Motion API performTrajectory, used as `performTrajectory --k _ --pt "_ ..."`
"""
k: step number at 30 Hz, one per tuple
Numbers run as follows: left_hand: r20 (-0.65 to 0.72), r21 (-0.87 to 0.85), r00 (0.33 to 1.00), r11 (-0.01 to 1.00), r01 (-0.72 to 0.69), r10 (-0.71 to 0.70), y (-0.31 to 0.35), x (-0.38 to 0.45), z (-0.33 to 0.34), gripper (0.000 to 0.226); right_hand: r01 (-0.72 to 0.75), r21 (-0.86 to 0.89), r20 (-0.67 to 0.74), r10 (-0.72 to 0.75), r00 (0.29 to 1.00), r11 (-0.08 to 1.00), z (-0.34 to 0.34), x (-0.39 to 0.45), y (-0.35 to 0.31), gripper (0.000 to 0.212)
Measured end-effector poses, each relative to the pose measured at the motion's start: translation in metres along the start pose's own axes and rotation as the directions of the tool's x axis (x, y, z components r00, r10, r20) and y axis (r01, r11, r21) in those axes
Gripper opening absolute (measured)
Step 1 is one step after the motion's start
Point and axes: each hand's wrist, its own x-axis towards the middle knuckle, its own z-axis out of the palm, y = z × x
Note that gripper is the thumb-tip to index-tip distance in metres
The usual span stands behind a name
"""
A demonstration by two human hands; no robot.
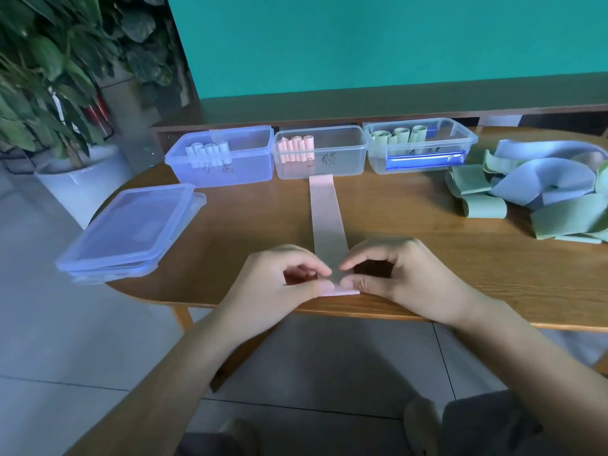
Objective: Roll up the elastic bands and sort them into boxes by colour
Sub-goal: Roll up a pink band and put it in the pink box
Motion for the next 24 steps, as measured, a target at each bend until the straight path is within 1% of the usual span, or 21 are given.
performTrajectory --k 3,6,9,13,16,19,24 --pt "0.032 0.128 0.999 0.991 -0.033 0.029 -0.0004 -0.0016 -0.001 0.011 -0.002 0.041 0.067 -0.001 0.998 0.999 -0.0026 -0.0017 0.0002 0.021" --pt "0.045 0.184 0.998 0.982 -0.048 0.04 -0.0015 -0.0003 0.0003 0.006 0.019 0.044 0.132 -0.025 0.991 0.999 -0.0036 -0.0003 0.002 0.017" --pt "0.034 0.214 0.998 0.975 -0.064 0.058 -0.001 0.0002 0.002 0.006 0.036 0.044 0.148 -0.042 0.988 0.998 -0.0037 -0.0001 0.0029 0.016" --pt "0.028 0.252 0.997 0.965 -0.072 0.067 -0.0022 0.0004 0.0032 0.011 0.031 0.06 0.129 -0.039 0.991 0.998 -0.0027 -0.0009 0.0043 0.013" --pt "0.026 0.279 0.998 0.958 -0.06 0.055 -0.0028 0.0014 0.0038 0.014 -0.035 0.066 0.115 0.028 0.993 0.997 -0.0019 -0.0012 0.0044 0.01" --pt "0.021 0.264 1.0 0.964 -0.024 0.019 -0.001 0.0026 0.0042 0.017 -0.112 0.039 0.112 0.107 0.988 0.993 -0.0015 0.0 0.0043 0.009" --pt "0.038 0.242 0.999 0.97 0.024 -0.035 0.0021 0.0049 0.0052 0.008 -0.202 0.006 0.118 0.199 0.973 0.979 -0.0004 0.0033 0.002 0.01"
